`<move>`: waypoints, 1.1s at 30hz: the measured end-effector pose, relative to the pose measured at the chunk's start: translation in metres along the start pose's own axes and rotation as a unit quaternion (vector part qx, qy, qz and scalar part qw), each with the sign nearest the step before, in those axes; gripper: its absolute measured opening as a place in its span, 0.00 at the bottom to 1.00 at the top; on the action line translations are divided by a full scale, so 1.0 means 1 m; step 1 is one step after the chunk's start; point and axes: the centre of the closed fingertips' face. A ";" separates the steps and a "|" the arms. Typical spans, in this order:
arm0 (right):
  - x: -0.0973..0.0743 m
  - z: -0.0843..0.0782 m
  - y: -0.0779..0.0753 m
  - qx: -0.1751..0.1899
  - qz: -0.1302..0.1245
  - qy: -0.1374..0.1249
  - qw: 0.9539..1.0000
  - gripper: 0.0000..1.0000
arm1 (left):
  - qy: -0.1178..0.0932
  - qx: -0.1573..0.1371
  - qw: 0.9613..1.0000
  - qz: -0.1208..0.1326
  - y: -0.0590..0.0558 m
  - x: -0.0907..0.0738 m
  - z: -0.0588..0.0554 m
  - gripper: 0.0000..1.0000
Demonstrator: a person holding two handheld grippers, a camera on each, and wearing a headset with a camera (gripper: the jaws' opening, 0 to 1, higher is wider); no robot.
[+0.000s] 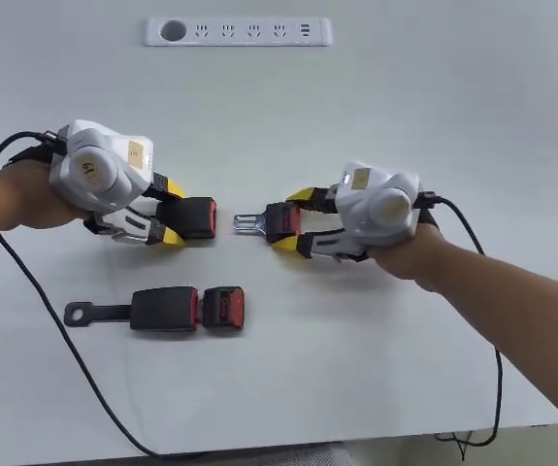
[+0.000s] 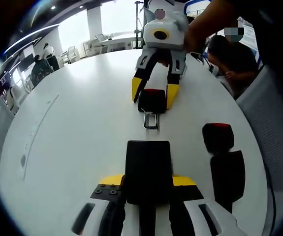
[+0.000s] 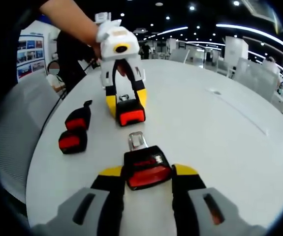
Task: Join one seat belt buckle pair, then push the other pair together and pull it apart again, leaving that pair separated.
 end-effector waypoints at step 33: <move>-0.099 -0.054 -0.030 0.023 -0.033 0.037 0.998 0.38 | 0.008 -0.008 1.000 -0.001 0.000 0.001 0.002 0.35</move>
Point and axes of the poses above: the centre of the closed fingertips' face, and the gripper's own axes: x roughly forward along the fingers, y roughly to its left, z roughly out of its top, and after that the axes turned 15 degrees about x, right-handed
